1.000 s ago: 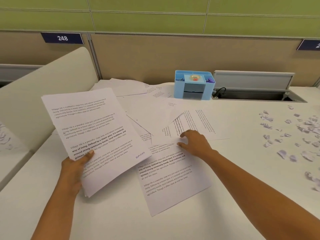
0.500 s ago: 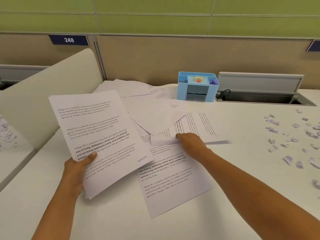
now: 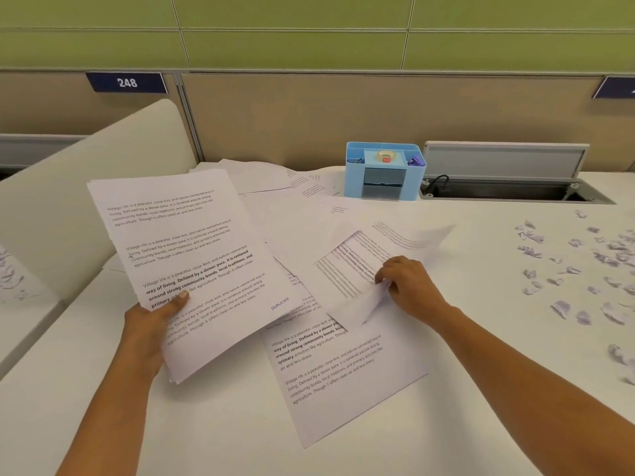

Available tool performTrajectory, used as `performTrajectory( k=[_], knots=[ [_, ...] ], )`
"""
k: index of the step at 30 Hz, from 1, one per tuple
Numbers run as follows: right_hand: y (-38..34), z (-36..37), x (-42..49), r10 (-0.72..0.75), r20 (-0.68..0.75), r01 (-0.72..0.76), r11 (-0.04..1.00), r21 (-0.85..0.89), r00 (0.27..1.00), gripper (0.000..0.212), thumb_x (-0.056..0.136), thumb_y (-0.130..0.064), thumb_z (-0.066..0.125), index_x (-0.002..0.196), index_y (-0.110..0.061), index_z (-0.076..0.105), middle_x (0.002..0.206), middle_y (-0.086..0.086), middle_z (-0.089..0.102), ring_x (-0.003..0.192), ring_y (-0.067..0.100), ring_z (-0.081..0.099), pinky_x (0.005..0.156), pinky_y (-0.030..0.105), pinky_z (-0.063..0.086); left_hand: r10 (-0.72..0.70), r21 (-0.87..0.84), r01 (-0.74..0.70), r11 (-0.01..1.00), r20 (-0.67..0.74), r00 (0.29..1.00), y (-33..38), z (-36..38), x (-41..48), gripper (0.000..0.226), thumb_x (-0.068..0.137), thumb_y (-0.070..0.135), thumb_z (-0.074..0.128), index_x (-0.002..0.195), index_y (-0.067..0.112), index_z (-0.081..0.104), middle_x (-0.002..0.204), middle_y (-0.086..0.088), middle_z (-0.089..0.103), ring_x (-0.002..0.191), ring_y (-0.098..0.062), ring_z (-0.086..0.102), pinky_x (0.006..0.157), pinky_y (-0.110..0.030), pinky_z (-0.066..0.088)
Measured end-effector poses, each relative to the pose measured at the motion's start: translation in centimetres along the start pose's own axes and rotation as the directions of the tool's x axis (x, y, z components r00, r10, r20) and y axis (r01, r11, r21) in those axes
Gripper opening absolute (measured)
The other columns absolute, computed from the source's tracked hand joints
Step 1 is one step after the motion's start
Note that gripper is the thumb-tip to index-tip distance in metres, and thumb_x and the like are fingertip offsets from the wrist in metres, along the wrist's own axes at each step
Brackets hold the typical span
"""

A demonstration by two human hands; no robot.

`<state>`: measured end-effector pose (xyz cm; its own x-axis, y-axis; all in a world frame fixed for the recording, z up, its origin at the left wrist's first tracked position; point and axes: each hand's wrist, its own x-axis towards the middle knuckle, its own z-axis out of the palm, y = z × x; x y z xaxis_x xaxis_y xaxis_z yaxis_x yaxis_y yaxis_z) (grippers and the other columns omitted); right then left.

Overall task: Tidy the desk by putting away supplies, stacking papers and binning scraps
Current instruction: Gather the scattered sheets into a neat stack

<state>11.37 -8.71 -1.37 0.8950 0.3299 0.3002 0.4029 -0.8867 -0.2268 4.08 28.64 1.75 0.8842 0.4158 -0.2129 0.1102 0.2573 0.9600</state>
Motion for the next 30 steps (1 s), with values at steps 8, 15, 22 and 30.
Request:
performTrajectory(
  k=[8,15,22,30],
  knots=[
    [2.6,-0.9,-3.3,0.433,-0.016,-0.423,0.887,0.186,0.901,0.042,0.078,0.014,0.041,0.090,-0.011,0.072,0.123,0.006,0.060,0.121,0.025,0.047,0.092,0.025,0.035,-0.008,-0.010,0.008,1.000,0.045,0.999,-0.1,0.7,-0.2,0.037,0.084,0.000,0.061,0.119,0.010,0.058,0.099,0.000,0.065,0.090,-0.021,0.063,0.074,-0.039,0.056],
    [-1.7,-1.0,-1.8,0.760,0.179,-0.778,0.625,0.059,0.625,0.085,0.071,-0.059,0.069,0.130,-0.005,0.040,0.130,0.011,0.044,0.126,0.029,0.038,0.097,0.041,0.039,-0.019,-0.012,0.019,1.000,0.064,0.998,-0.4,1.0,-0.8,0.039,0.084,-0.001,0.061,0.121,0.006,0.056,0.098,-0.001,0.064,0.089,-0.022,0.062,0.082,-0.038,0.049],
    [-2.6,-1.6,-0.3,0.816,0.311,-0.873,0.453,0.180,0.488,0.072,0.067,-0.029,0.083,0.120,0.003,0.046,0.124,0.015,0.055,0.117,0.030,0.053,0.091,0.034,0.044,-0.020,0.005,0.019,1.000,0.064,0.998,-0.4,0.2,-0.9,0.038,0.084,0.001,0.061,0.121,0.008,0.057,0.099,0.000,0.065,0.089,-0.020,0.063,0.077,-0.036,0.054],
    [-2.3,-3.5,-1.1,0.704,0.551,-0.852,0.151,0.501,0.448,0.047,0.068,0.000,0.079,0.107,0.011,0.056,0.101,0.020,0.064,0.090,0.031,0.064,0.081,0.043,0.053,-0.024,-0.017,0.025,1.000,0.063,0.998,-0.3,0.1,-0.9,0.040,0.085,0.001,0.061,0.124,0.006,0.055,0.112,-0.010,0.062,0.094,-0.026,0.062,0.088,-0.042,0.047]
  ],
)
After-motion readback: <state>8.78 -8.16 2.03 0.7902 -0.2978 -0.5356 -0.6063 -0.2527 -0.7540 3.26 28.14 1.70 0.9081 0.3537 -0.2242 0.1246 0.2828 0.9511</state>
